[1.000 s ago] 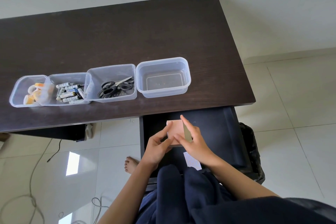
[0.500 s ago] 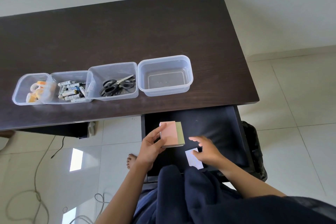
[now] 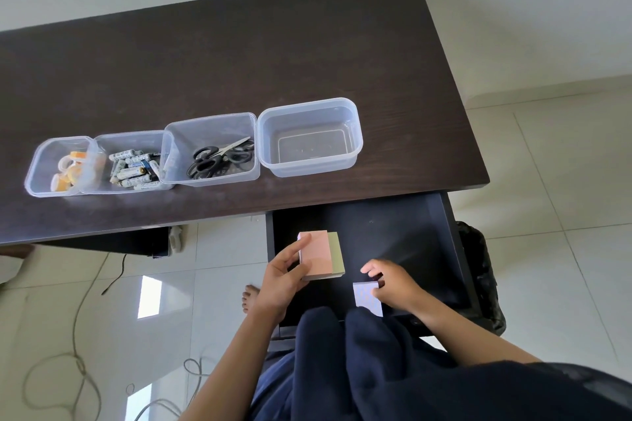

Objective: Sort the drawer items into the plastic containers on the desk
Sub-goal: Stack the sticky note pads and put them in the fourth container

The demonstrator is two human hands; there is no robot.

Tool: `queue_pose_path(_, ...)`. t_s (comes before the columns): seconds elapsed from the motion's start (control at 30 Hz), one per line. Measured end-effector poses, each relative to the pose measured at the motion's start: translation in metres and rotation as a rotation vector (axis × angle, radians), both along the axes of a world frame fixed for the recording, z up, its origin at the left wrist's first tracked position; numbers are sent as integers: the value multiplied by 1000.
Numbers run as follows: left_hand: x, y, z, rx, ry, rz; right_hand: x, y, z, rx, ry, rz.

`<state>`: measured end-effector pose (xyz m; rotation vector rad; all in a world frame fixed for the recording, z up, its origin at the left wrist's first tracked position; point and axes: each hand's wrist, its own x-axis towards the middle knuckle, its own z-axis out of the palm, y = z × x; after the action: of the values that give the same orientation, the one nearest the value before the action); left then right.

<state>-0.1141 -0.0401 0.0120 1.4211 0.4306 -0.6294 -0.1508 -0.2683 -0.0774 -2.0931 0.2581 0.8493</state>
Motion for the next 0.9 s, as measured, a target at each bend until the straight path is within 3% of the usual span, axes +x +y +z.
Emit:
queue_pose_path(0.2,0,-2,-2,-3,6,-7,7,-2,12,81,-12,-120)
queue_pose_path(0.57,1,-3,-2,-15,-3,-13,41,-14,93,268,-323,-484)
queue_pose_path(0.77,1,-8,2,-48,-18,-32,43,6,112,372,-519,-455)
queue_pose_path(0.9,0,-10,5,-55,-31,-47,39,21,110,417,-459,-366)
